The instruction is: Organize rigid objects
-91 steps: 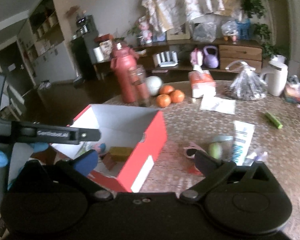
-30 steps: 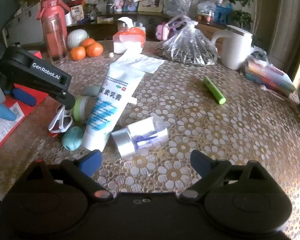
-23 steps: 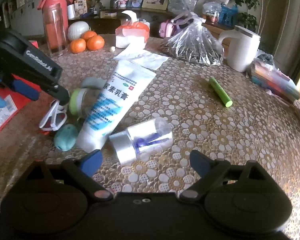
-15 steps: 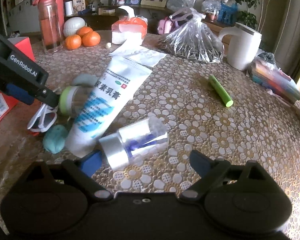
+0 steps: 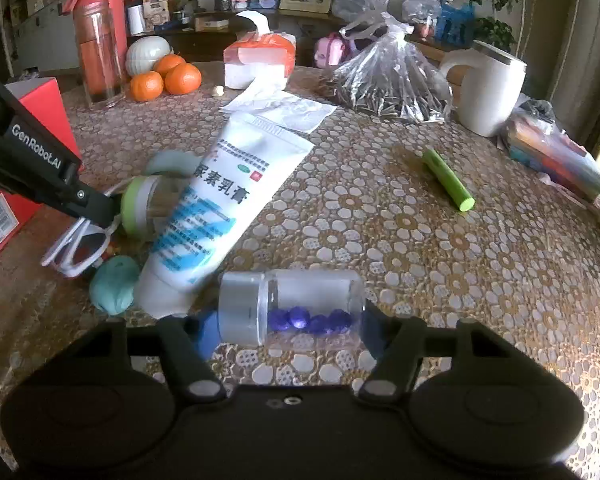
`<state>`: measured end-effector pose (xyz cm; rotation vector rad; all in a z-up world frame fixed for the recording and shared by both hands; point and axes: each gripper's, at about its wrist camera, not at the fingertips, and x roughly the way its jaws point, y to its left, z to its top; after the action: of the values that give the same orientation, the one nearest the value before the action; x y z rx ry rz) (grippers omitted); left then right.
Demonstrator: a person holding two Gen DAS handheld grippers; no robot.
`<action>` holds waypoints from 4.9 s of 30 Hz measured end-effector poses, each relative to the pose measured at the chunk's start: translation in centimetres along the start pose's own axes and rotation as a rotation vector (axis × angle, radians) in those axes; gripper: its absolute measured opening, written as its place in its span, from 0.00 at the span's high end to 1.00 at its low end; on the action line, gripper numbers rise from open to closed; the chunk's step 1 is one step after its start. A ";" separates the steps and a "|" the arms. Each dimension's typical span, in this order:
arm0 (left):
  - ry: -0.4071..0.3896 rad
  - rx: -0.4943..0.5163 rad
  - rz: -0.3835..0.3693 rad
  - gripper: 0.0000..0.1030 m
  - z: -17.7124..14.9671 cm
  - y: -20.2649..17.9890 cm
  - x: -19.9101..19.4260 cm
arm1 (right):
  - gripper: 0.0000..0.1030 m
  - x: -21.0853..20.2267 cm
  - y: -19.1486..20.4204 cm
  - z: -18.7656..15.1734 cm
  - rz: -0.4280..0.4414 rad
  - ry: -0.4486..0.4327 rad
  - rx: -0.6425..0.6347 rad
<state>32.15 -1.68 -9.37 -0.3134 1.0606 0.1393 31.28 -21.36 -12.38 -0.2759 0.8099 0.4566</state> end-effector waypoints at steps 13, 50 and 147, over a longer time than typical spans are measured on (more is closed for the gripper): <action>-0.019 -0.009 -0.052 0.93 -1.1 1.0 -2.7 | 0.35 -4.7 0.7 -0.6 -0.016 -0.032 0.064; 0.058 0.212 -0.180 0.94 -6.3 3.3 -7.2 | 0.35 -14.3 5.6 -0.7 -0.001 -0.109 0.100; 0.000 0.359 -0.057 0.76 -6.1 2.2 -2.0 | 0.35 -12.3 3.3 -3.2 0.004 -0.046 0.186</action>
<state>25.51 -1.45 -10.79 -0.0192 1.0535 -0.1021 20.24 -23.33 -5.49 -0.0912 0.8015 0.3869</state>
